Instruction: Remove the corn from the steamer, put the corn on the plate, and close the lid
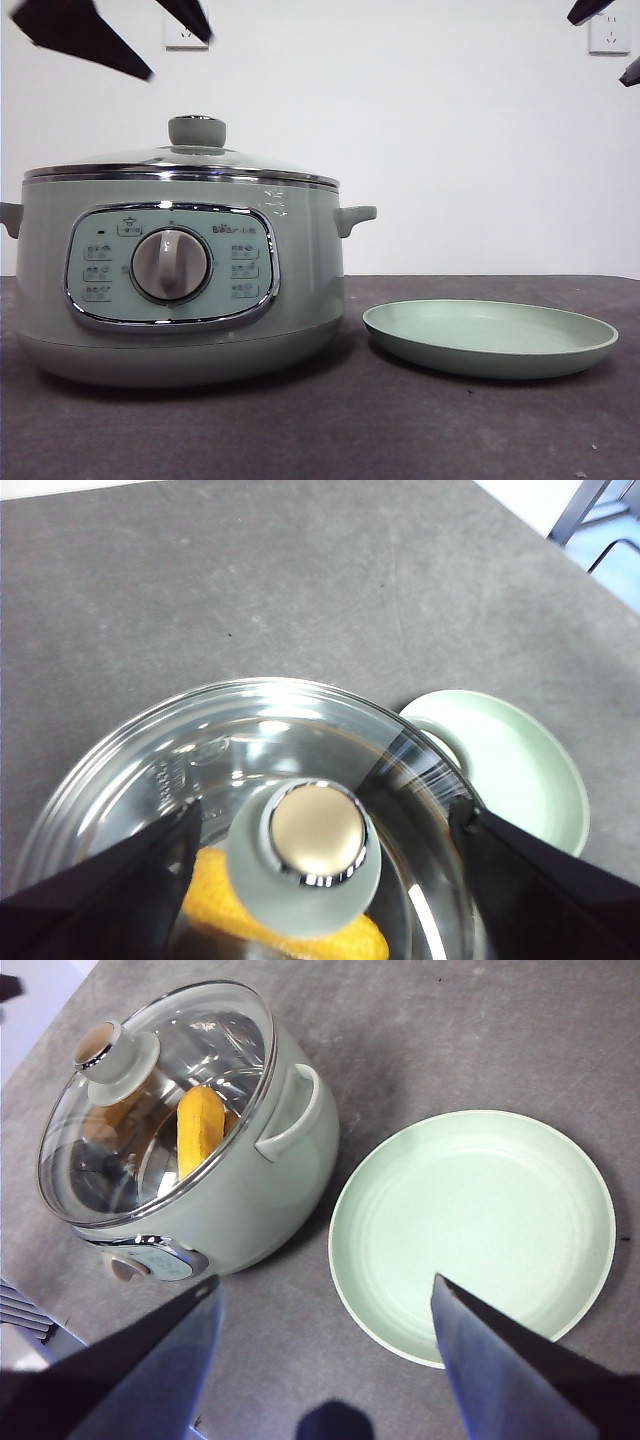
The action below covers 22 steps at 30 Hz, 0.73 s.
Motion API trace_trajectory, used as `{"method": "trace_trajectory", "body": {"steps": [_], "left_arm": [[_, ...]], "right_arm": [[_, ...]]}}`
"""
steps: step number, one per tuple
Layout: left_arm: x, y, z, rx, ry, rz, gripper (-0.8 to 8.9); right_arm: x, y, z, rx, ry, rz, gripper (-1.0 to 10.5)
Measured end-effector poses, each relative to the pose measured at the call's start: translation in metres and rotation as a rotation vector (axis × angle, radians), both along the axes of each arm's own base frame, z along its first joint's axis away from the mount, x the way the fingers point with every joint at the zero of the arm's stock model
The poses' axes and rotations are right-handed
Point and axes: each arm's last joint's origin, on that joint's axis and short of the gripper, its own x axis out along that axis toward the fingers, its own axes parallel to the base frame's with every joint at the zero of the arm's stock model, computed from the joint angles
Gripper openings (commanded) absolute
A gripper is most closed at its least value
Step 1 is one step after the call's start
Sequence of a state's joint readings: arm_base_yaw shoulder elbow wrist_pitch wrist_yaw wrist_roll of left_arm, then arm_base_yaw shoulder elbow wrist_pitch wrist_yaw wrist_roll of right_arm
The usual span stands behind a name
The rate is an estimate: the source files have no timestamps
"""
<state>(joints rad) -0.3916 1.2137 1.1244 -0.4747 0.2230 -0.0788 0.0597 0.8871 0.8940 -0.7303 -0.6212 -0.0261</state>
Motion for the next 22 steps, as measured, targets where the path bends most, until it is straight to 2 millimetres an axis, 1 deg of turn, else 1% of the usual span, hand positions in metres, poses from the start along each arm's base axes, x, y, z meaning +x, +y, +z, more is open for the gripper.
{"method": "trace_trajectory", "body": {"steps": [5, 10, 12, 13, 17, 18, 22], "left_arm": [[0.013, -0.02, -0.023, 0.1, 0.051, 0.038, 4.09], [0.023, -0.03, -0.038, 0.137, 0.086, 0.03, 4.05], [0.025, -0.032, -0.042, 0.146, 0.095, 0.026, 3.82], [0.026, -0.033, -0.042, 0.146, 0.092, 0.025, 3.33], [0.026, -0.033, -0.042, 0.165, 0.075, 0.023, 0.09], [0.026, -0.034, -0.041, 0.157, 0.075, 0.021, -0.16], [0.026, -0.034, -0.041, 0.162, 0.07, 0.015, -0.08]], "right_arm": [[0.0, 0.0, 0.0, 0.001, -0.005, 0.0, 3.5], [0.0, 0.0, 0.0, 0.003, -0.003, -0.002, 3.5], [0.0, 0.0, 0.0, 0.003, -0.003, -0.002, 3.5], [0.0, 0.0, 0.0, 0.003, -0.003, -0.002, 3.5], [0.0, 0.0, 0.0, 0.003, -0.003, -0.002, 3.5], [0.0, 0.0, 0.0, 0.003, -0.003, -0.002, 3.5], [0.0, 0.0, 0.0, 0.005, -0.001, -0.004, 3.5]]}}
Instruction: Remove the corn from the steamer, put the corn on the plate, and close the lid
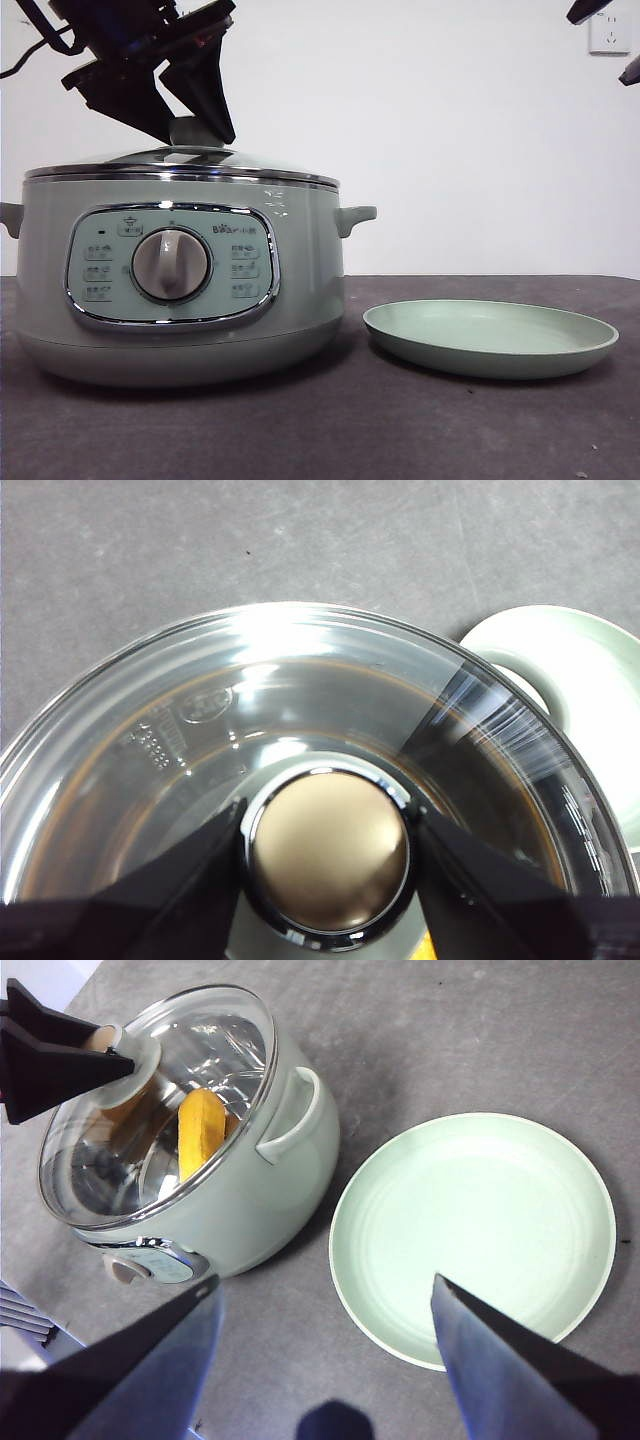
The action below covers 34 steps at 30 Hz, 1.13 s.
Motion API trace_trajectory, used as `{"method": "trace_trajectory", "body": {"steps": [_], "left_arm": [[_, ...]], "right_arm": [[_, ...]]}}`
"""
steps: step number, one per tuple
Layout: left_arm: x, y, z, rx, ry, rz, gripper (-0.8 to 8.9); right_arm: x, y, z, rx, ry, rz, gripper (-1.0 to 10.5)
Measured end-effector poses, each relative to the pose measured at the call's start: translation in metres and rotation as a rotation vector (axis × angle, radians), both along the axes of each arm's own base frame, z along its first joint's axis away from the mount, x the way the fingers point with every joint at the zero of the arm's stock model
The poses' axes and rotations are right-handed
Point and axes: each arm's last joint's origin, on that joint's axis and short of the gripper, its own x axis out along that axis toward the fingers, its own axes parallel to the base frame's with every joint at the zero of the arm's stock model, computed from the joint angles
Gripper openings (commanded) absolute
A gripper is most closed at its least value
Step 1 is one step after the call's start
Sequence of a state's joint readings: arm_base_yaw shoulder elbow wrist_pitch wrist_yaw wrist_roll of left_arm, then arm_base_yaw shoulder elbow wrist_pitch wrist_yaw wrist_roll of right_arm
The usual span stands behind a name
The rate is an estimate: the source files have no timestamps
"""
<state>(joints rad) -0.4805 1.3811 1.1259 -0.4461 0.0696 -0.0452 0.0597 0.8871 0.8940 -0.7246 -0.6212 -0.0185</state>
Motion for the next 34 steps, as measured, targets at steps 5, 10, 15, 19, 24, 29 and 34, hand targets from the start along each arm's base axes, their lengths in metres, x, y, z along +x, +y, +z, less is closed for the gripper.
{"method": "trace_trajectory", "body": {"steps": [5, 10, 15, 19, 24, 29, 34], "left_arm": [[0.0, 0.0, 0.001, -0.002, -0.006, -0.001, -0.09], [-0.008, 0.005, 0.008, 0.011, -0.041, 0.032, -0.09], [-0.034, 0.022, 0.042, 0.003, -0.188, 0.123, -0.09], [-0.059, 0.037, 0.068, -0.034, -0.298, 0.171, -0.09], [-0.092, 0.056, 0.09, -0.05, -0.396, 0.242, -0.09], [-0.126, 0.077, 0.105, -0.045, -0.481, 0.333, -0.09], [-0.151, 0.093, 0.108, -0.018, -0.506, 0.386, -0.09]], "right_arm": [[0.001, 0.001, 0.001, 0.007, -0.005, -0.001, 3.5], [0.006, 0.01, 0.004, 0.024, -0.047, 0.034, 3.5], [0.017, 0.029, 0.007, -0.018, -0.065, 0.04, 3.5], [0.031, 0.052, 0.01, -0.056, -0.044, 0.084, 3.5], [0.053, 0.095, 0.018, -0.106, -0.022, 0.175, 3.5], [0.074, 0.147, 0.023, -0.166, 0.013, 0.274, 3.5], [0.1, 0.218, 0.024, -0.309, 0.024, 0.381, 3.5]]}}
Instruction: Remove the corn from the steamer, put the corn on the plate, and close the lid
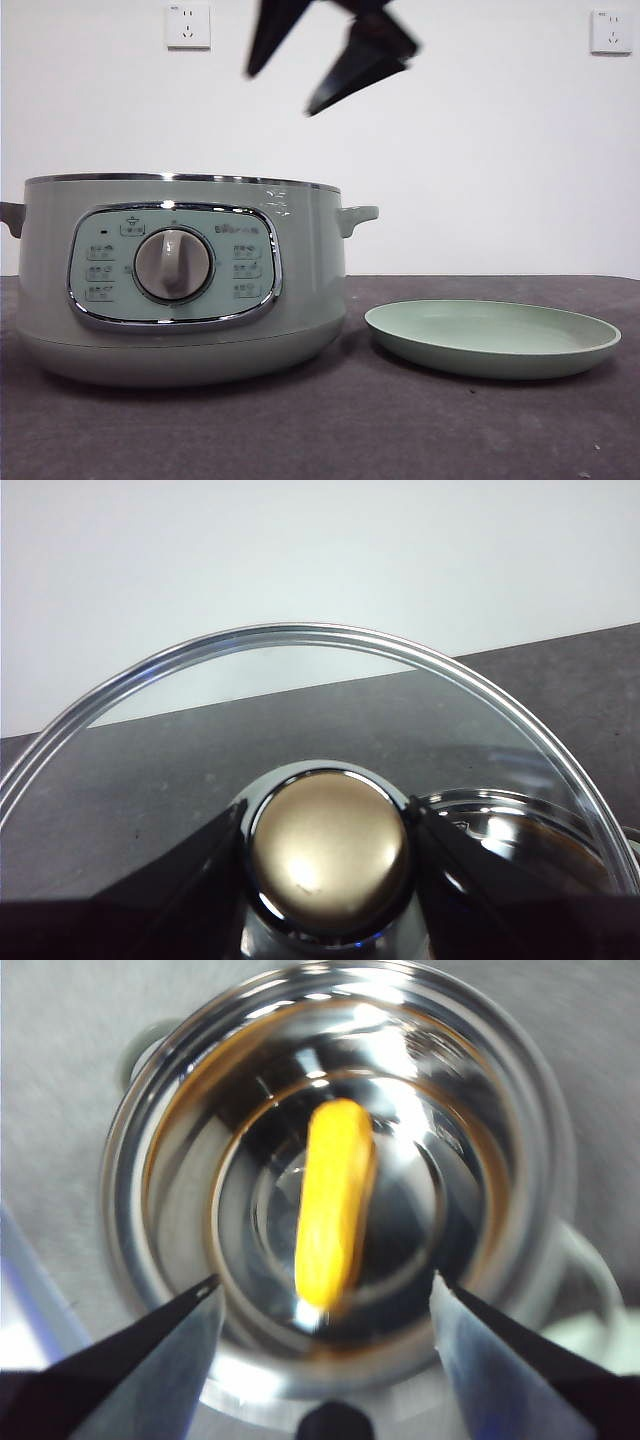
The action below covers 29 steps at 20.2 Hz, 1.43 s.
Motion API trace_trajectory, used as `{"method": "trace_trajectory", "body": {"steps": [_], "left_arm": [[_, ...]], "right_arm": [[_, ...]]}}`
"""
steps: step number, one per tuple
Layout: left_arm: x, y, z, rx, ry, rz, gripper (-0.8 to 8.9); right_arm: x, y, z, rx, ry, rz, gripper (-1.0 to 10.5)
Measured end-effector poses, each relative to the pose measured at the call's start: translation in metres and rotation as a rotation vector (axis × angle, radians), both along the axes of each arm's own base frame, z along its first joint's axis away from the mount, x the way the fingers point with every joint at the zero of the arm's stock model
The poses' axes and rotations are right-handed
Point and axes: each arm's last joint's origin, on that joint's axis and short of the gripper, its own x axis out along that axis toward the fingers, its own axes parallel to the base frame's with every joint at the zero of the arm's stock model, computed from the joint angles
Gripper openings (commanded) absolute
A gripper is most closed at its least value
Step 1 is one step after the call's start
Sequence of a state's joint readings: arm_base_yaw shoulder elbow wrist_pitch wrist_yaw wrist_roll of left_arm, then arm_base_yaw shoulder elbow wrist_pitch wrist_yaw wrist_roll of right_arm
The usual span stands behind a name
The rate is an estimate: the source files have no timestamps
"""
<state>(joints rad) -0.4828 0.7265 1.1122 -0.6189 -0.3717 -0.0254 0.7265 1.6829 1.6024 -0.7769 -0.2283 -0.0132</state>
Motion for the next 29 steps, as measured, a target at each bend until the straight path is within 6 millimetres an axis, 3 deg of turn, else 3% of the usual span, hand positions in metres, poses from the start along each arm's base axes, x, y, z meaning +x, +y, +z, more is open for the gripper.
{"method": "trace_trajectory", "body": {"steps": [5, 9, 14, 15, 17, 22, 24, 25, 27, 29], "left_arm": [[-0.011, 0.007, -0.001, 0.009, 0.004, 0.025, -0.09], [-0.011, 0.007, -0.003, 0.02, 0.024, 0.024, -0.09], [-0.011, 0.007, -0.003, 0.02, 0.024, 0.024, -0.09], [-0.011, 0.007, -0.003, 0.02, 0.024, 0.024, -0.08], [-0.011, 0.007, -0.003, 0.02, 0.025, 0.024, -0.08], [-0.012, 0.007, -0.005, 0.033, 0.049, 0.024, -0.08], [-0.012, 0.007, -0.006, 0.036, 0.055, 0.022, -0.09], [-0.012, 0.007, -0.006, 0.035, 0.055, 0.021, -0.09], [-0.009, 0.005, -0.006, 0.034, 0.056, 0.014, -0.09], [-0.001, 0.0, -0.007, 0.035, 0.064, 0.004, -0.09]], "right_arm": [[0.024, 0.064, -0.033, -0.126, -0.02, 0.07, 3.5], [0.03, 0.091, -0.071, -0.229, -0.012, 0.092, 3.5], [0.038, 0.101, -0.108, -0.292, 0.043, 0.102, 3.4], [0.039, 0.101, -0.112, -0.297, 0.046, 0.101, 2.7], [0.041, 0.103, -0.111, -0.28, 0.027, 0.098, 0.9], [0.042, 0.103, -0.11, -0.288, 0.01, 0.089, -0.1], [0.042, 0.1, -0.105, -0.294, 0.011, 0.082, -0.1], [0.039, 0.094, -0.093, -0.308, -0.007, 0.063, -0.1], [0.029, 0.068, -0.041, -0.286, -0.08, 0.007, -0.1], [0.018, 0.03, 0.008, -0.254, -0.105, -0.045, -0.1]]}}
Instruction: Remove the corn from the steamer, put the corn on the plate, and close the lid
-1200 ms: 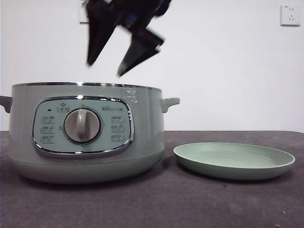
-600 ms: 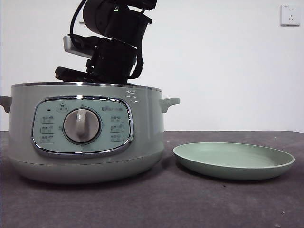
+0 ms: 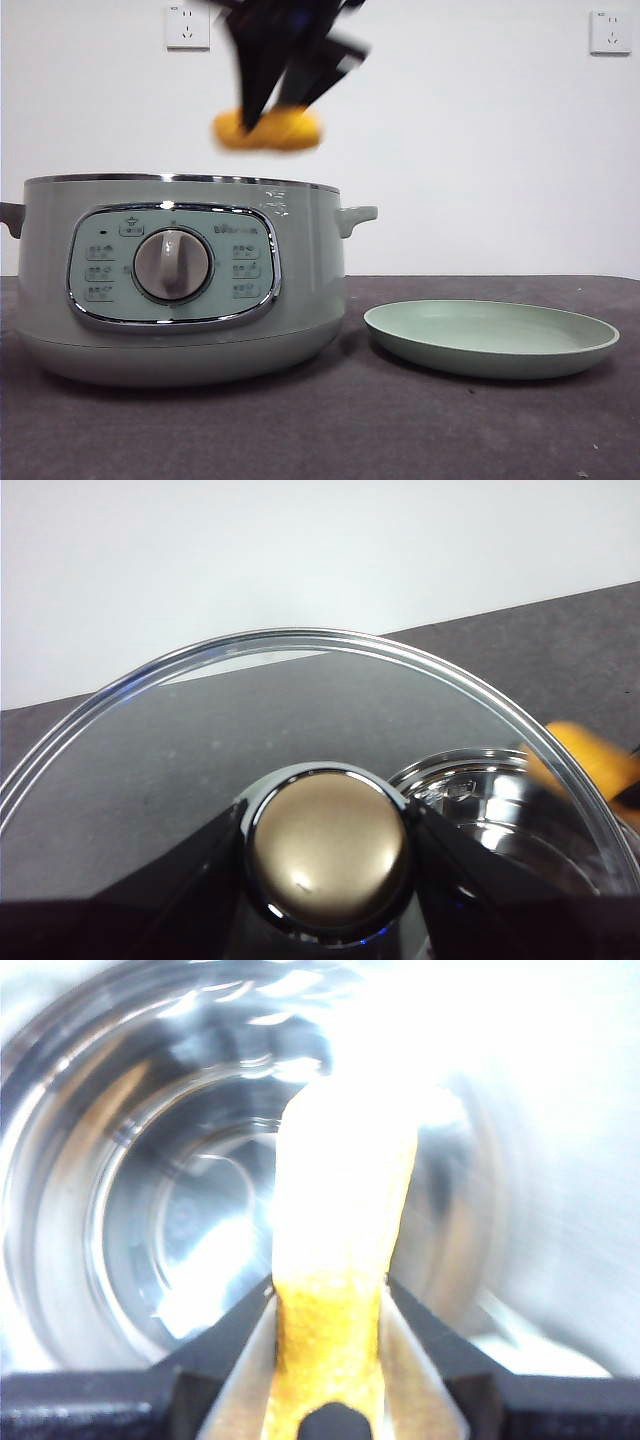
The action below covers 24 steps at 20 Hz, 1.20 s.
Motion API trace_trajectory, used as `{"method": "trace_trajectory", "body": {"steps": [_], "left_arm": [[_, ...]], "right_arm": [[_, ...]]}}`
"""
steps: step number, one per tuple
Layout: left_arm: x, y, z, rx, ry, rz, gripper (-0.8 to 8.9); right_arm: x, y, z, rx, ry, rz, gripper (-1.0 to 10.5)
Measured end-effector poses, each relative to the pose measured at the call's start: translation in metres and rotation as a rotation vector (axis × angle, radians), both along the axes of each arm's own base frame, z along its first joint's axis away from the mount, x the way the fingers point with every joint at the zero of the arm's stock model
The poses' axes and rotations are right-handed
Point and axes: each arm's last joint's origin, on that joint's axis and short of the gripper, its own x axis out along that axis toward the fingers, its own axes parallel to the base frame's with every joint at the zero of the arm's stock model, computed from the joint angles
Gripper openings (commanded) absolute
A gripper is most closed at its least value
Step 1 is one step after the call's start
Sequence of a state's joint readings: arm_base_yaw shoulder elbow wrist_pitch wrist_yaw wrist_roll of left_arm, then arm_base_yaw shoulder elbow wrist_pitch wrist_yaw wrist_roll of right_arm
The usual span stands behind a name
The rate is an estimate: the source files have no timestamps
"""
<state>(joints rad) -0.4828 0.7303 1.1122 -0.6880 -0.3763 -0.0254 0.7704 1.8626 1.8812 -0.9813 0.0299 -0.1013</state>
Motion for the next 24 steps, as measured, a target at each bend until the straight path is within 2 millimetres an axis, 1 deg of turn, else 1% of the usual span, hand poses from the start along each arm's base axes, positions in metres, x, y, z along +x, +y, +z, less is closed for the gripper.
{"method": "trace_trajectory", "body": {"steps": [1, 2, 4, 6, 7, 9, 11, 13, 14, 16, 18, 20, 22, 24], "left_arm": [[0.006, -0.004, 0.0, -0.006, 0.005, -0.025, -0.09], [0.011, -0.007, -0.001, -0.015, 0.012, -0.059, -0.09], [0.02, -0.014, -0.003, -0.022, 0.031, -0.105, -0.09], [0.029, -0.02, -0.006, -0.024, 0.053, -0.137, -0.09], [0.032, -0.022, -0.008, -0.026, 0.063, -0.151, -0.09], [0.036, -0.025, -0.01, -0.03, 0.076, -0.175, -0.09], [0.039, -0.027, -0.011, -0.033, 0.088, -0.191, -0.09], [0.04, -0.027, -0.011, -0.039, 0.092, -0.19, -0.09], [0.04, -0.027, -0.011, -0.042, 0.093, -0.188, -0.09], [0.04, -0.027, -0.011, -0.046, 0.094, -0.187, -0.09], [0.04, -0.027, -0.011, -0.048, 0.094, -0.186, -0.09], [0.04, -0.027, -0.011, -0.049, 0.092, -0.186, -0.09], [0.04, -0.027, -0.011, -0.05, 0.089, -0.187, -0.08], [0.04, -0.027, -0.011, -0.05, 0.088, -0.186, -0.09]], "right_arm": [[-0.003, -0.021, 0.012, -0.016, 0.023, -0.042, -0.1], [-0.004, -0.038, 0.018, -0.035, 0.057, -0.087, -0.1], [-0.002, -0.068, 0.022, -0.078, 0.135, -0.186, -0.1], [0.003, -0.093, 0.019, -0.127, 0.218, -0.278, -0.1], [0.007, -0.102, 0.014, -0.14, 0.247, -0.319, -0.1], [0.016, -0.116, -0.004, -0.16, 0.291, -0.38, -0.1], [0.022, -0.124, -0.031, -0.178, 0.326, -0.415, -0.1], [0.028, -0.129, -0.063, -0.174, 0.332, -0.44, -0.1], [0.029, -0.13, -0.08, -0.169, 0.329, -0.448, -0.1], [0.029, -0.131, -0.104, -0.161, 0.322, -0.453, -0.1], [0.027, -0.131, -0.124, -0.148, 0.308, -0.452, -0.1], [0.025, -0.13, -0.14, -0.129, 0.286, -0.453, -0.1], [0.024, -0.131, -0.153, -0.102, 0.255, -0.457, -0.1], [0.025, -0.131, -0.159, -0.08, 0.228, -0.458, 0.0]]}}
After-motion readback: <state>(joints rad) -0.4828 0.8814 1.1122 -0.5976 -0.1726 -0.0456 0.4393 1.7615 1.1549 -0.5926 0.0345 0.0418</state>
